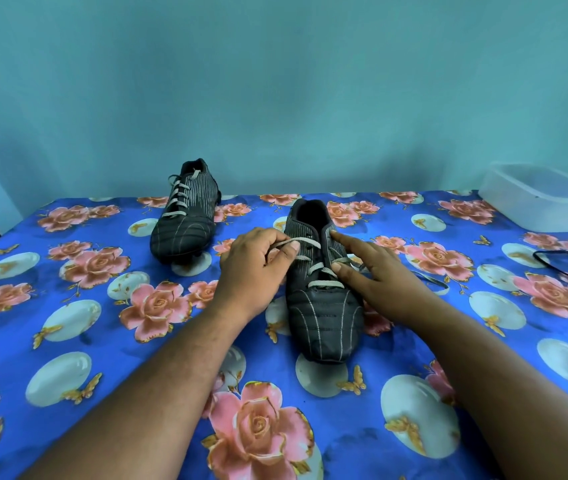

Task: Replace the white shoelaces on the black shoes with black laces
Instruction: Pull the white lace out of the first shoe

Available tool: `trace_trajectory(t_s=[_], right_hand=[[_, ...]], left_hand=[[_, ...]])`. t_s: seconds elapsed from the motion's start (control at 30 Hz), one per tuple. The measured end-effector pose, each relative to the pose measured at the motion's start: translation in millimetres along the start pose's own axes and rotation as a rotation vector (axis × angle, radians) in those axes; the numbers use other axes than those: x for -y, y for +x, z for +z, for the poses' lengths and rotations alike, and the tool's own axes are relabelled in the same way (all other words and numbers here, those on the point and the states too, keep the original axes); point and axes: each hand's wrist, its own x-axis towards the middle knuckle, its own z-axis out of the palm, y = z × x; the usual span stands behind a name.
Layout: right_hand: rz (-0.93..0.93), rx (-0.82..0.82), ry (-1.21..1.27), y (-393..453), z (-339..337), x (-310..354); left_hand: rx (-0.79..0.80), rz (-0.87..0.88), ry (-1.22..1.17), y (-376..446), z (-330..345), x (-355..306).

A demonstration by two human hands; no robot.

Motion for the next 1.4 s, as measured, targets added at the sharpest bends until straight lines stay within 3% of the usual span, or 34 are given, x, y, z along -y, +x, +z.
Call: trace_trajectory(t_s=[0.27,0.43,0.53,0.63,0.73,0.87,0.93,1.03,1.13,1.3,1.4], right_hand=[[-0.010,-0.002,0.013,0.4,0.6,-1.5],[0.008,-0.004,0.016,-0.8,-0.6,2.5],[0.007,-0.007,0.006,-2.0,-1.7,4.8],[0.003,-0.004,0.010,-2.0,-0.9,3.7],[0.001,-0.004,0.015,-0.9,-0.4,1.1],[0.012,-0.003,0.015,-0.3,-0.5,1.9],[0.010,-0.010,0.013,-1.0,-1.2,2.3],[0.018,-0.001,0.004,-2.2,-2.7,5.6],[0.007,-0.003,0.009,-3.1,-1.9,5.8],[0.006,0.004,0.022,-3.1,-1.6,4.9],[0.010,0.002,0.025,-3.2,-1.5,4.1]], left_hand=[[-0.016,0.059,0.067,-2.3,4.9,-10.7],[-0.090,-0.129,0.255,-1.5,-8.7,-2.9],[-0.046,-0.288,0.345,-1.4,-16.4,1.9],[0.016,-0.341,0.433,-3.0,-14.7,2.3],[-0.019,-0.213,0.337,-4.4,-9.6,-2.3],[-0.021,0.149,0.265,-7.7,0.8,-12.4],[-0.022,0.164,0.273,-9.4,4.0,-18.0],[-0.022,0.129,0.229,-8.3,3.8,-17.5],[-0.033,-0.021,0.126,-4.4,-2.1,-10.8],[-0.040,-0.278,0.313,-3.4,-14.1,-1.2],[-0.055,-0.241,0.373,-2.4,-13.4,0.2]])
